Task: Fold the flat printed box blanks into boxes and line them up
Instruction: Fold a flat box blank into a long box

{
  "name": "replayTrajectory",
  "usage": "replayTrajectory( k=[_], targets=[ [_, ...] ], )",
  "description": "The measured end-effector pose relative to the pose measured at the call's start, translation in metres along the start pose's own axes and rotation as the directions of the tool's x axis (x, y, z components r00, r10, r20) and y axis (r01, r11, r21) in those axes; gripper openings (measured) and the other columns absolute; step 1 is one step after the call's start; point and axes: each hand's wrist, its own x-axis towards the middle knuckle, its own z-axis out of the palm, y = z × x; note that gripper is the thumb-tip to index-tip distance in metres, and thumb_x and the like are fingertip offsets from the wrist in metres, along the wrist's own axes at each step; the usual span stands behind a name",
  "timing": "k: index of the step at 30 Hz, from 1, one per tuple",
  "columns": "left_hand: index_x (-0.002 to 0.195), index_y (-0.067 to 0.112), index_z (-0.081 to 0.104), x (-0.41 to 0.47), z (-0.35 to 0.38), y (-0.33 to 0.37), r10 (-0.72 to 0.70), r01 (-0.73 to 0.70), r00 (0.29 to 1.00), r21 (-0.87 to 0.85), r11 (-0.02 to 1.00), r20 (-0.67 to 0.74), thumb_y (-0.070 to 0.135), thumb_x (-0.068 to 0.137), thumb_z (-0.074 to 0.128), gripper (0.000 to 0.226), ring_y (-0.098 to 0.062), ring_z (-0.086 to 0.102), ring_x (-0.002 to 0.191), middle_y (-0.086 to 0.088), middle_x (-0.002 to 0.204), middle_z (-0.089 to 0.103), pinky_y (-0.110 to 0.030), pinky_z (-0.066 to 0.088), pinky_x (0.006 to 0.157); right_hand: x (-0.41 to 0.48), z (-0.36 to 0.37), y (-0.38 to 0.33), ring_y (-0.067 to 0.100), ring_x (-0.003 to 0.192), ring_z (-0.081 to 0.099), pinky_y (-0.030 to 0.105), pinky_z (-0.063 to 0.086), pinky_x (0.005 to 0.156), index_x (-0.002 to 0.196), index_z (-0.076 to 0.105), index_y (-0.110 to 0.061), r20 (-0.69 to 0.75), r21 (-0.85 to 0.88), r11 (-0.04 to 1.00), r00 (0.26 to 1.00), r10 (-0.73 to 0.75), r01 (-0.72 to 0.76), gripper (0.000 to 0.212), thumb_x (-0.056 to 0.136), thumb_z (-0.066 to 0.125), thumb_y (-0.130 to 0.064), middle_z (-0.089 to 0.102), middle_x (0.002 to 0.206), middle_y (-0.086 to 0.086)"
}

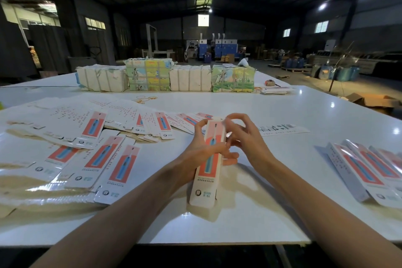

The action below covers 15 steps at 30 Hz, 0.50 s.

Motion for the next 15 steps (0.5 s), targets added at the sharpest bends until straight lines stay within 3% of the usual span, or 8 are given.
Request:
replayTrajectory(
  k=[2,4,7,11,15],
  targets=[
    [0.16,0.032,0.021,-0.0015,0.0024,0.0001,0.006,-0.007,1.0,0.038,0.999,0.028,0.033,0.062,0.09,0.12,-0.023,0.062,0.104,-0.006,0.13,0.053,-0.035,0.052,0.083,0.0032,-0.0042,-0.0003,0.022,0.06,0.059,0.034,0.059,0.067,0.125,0.059,-0.016,-0.059,0.097,0.993,0.996,0.068,-0.062,0.026,0.107,0.062,-0.034,0.075,0.096,0.015],
    [0.159,0.033,0.022,-0.0018,0.0035,-0.0011,0.02,-0.022,0.999,0.034,0.999,0.044,0.042,0.049,0.09,0.13,-0.017,0.065,0.097,-0.002,0.127,0.055,-0.029,0.054,0.078,0.0058,-0.0078,0.0001,0.022,0.057,0.055,0.035,0.056,0.065,0.124,0.065,-0.009,-0.054,0.038,0.996,0.995,0.083,-0.081,0.023,0.109,0.058,-0.025,0.075,0.094,0.018],
    [0.157,0.036,0.023,-0.0025,0.002,-0.0024,0.032,-0.033,0.997,0.014,0.999,0.074,0.042,0.048,0.092,0.129,-0.009,0.074,0.081,0.007,0.114,0.06,-0.019,0.057,0.065,0.0046,-0.01,0.0002,0.024,0.056,0.055,0.034,0.055,0.061,0.117,0.073,-0.009,-0.046,-0.066,0.998,0.999,-0.016,0.013,0.02,0.107,0.057,-0.012,0.076,0.084,0.014],
    [0.155,0.039,0.024,-0.0042,0.0019,-0.0054,0.035,-0.036,0.996,0.006,0.999,0.088,0.038,0.052,0.093,0.124,-0.004,0.076,0.079,0.008,0.111,0.062,-0.018,0.058,0.063,0.0024,-0.011,-0.0014,0.028,0.058,0.059,0.034,0.057,0.061,0.114,0.073,-0.008,-0.028,-0.22,0.963,0.986,-0.164,0.154,0.021,0.107,0.053,-0.004,0.077,0.082,0.011],
    [0.141,0.047,0.031,-0.0061,0.0009,-0.0089,0.056,-0.054,0.994,-0.025,0.998,0.089,0.035,0.054,0.093,0.107,-0.006,0.077,0.08,0.007,0.11,0.063,-0.018,0.058,0.062,0.0051,-0.0093,0.0,0.027,0.079,0.075,0.034,0.062,0.068,0.11,0.076,-0.01,-0.054,-0.295,0.94,0.979,-0.197,0.173,0.025,0.107,0.052,-0.003,0.081,0.095,0.007]
  ],
)
